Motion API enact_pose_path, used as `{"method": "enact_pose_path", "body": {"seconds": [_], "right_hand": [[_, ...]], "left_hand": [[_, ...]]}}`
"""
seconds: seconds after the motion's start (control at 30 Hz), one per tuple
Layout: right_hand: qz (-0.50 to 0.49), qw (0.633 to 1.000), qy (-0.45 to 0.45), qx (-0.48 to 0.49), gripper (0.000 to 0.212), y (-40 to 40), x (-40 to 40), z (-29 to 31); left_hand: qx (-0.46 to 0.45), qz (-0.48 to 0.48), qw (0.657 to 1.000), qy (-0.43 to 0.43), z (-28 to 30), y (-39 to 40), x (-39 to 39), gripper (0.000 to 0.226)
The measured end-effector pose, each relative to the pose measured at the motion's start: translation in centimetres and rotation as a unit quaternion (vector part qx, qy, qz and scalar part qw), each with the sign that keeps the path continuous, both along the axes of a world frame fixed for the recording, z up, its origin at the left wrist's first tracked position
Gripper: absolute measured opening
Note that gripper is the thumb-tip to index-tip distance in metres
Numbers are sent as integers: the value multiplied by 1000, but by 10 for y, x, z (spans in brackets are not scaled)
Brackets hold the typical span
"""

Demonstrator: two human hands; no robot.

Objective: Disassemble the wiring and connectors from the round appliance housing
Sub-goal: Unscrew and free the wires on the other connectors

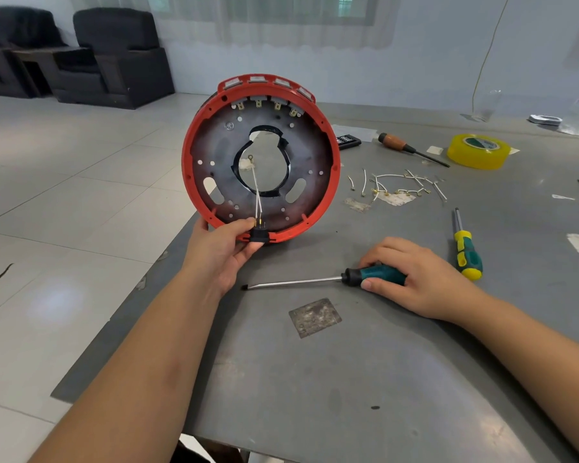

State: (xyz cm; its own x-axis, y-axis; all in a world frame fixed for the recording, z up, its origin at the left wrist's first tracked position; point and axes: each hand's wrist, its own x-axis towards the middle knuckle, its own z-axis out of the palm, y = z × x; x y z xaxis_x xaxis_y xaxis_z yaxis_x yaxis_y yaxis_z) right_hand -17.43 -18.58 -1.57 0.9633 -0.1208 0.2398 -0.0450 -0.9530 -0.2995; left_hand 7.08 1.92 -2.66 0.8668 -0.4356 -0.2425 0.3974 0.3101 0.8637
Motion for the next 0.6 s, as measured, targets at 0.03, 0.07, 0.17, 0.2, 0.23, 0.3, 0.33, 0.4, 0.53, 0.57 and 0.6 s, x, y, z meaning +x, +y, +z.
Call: {"method": "enact_pose_path", "body": {"seconds": [0.03,0.07,0.17,0.2,0.23,0.3,0.33,0.4,0.53,0.57,0.6], "right_hand": [[-2,1000,1,-8,33,1,1,1],[-4,1000,3,-21,35,3,1,1],[-23,997,5,-71,48,8,2,6],[-37,997,-4,-71,51,11,3,9],[-50,997,-20,-61,52,14,5,14],[-62,994,-77,-37,42,24,16,25],[-57,993,-105,-20,34,32,26,32],[-45,991,-125,30,19,51,51,44],[-94,973,-47,207,13,78,107,58],[-112,958,-30,262,14,81,119,57],[-127,944,-20,305,13,84,128,56]], "left_hand": [[0,1,1000,-4,0,0,-1,44],[-1,4,1000,-7,-1,-1,-1,45],[0,5,1000,-17,0,-1,-4,51],[2,4,1000,-20,1,-1,-5,52],[3,4,1000,-24,1,-1,-6,53],[1,6,1000,-29,2,-1,-7,53],[0,8,1000,-30,2,-1,-8,54],[-4,9,999,-34,3,-1,-10,55],[-2,7,999,-50,2,-1,-11,53],[0,9,999,-52,1,-1,-11,53],[2,11,999,-53,1,-1,-11,53]]}}
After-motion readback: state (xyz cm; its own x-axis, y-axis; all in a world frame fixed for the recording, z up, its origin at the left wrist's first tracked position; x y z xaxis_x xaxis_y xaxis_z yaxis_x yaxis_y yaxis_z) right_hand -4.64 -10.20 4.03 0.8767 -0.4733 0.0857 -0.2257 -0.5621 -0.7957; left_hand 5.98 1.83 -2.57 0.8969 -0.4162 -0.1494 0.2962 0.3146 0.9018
